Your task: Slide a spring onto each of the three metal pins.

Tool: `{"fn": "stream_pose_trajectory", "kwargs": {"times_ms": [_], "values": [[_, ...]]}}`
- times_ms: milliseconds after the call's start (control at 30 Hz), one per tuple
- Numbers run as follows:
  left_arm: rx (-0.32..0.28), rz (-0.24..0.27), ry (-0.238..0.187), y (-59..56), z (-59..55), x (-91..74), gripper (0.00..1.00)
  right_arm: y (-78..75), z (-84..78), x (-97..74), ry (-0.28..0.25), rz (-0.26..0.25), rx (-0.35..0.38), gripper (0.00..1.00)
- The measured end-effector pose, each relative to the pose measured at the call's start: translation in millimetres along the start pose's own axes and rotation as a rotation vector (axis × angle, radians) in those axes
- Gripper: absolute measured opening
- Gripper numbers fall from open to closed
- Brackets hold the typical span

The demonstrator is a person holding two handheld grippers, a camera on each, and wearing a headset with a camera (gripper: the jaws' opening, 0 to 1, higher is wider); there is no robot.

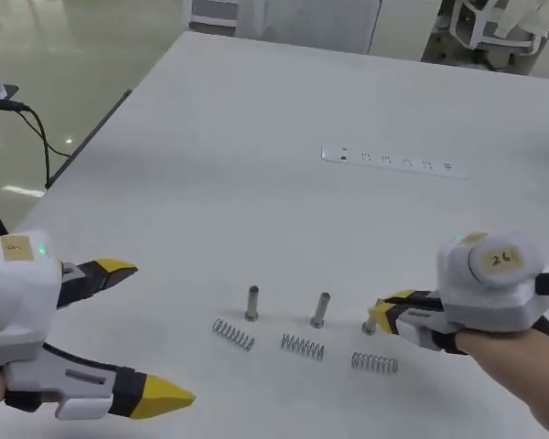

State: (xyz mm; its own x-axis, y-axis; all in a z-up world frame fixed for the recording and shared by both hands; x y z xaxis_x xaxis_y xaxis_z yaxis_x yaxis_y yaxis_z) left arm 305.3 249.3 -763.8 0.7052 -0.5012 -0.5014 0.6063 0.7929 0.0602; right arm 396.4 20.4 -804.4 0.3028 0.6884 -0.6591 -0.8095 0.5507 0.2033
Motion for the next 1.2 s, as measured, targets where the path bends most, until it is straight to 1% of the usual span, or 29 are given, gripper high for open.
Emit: {"fn": "stream_pose_trajectory", "kwargs": {"times_ms": [167,367,533,633,800,967,1033,1100,1200], "values": [[-0.002,0.003,0.001,1.3,-0.8,-0.3,0.98,0.9,0.2,-0.4,0.006,0.0,-0.011,0.1],[-0.009,0.001,-0.005,2.5,0.3,1.0,0.98,1.4,4.2,-5.0,-0.017,-0.002,-0.012,0.17],[-0.014,-0.003,-0.016,2.6,2.8,2.4,0.98,1.2,9.8,-12.8,-0.042,-0.009,-0.026,0.19],[-0.018,-0.007,-0.024,2.9,4.4,3.4,0.98,1.9,12.5,-17.4,-0.052,-0.005,-0.037,0.2],[-0.022,-0.01,-0.032,3.4,6.3,4.6,0.98,3.4,15.1,-24.1,-0.054,-0.006,-0.067,0.2],[-0.025,-0.014,-0.039,2.7,9.0,4.9,0.98,6.7,14.6,-29.8,-0.036,-0.008,-0.13,0.22],[-0.024,-0.015,-0.039,2.8,8.9,4.8,0.98,8.6,10.5,-31.7,-0.001,-0.003,-0.177,0.22],[-0.024,-0.013,-0.038,3.1,8.7,4.7,0.98,10.6,8.7,-32.8,0.009,-0.004,-0.202,0.22],[-0.026,-0.01,-0.035,3.8,7.6,4.6,0.98,15.3,3.3,-33.7,0.037,0.009,-0.234,0.22]]}}
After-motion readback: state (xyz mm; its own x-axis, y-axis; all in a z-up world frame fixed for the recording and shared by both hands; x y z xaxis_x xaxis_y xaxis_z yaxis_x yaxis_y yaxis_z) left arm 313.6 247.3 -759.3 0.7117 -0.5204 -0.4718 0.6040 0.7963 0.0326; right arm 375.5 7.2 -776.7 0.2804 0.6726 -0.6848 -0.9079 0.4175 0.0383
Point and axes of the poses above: the centre of the closed fingertips' face, and the gripper's own axes: x roughly forward along the fingers, y roughly to its left, z roughly out of its top, the point moved 2 cm from there along -x, roughly backward along the fingers, and after that the axes turned 13 degrees about z, right-handed, at the moved point
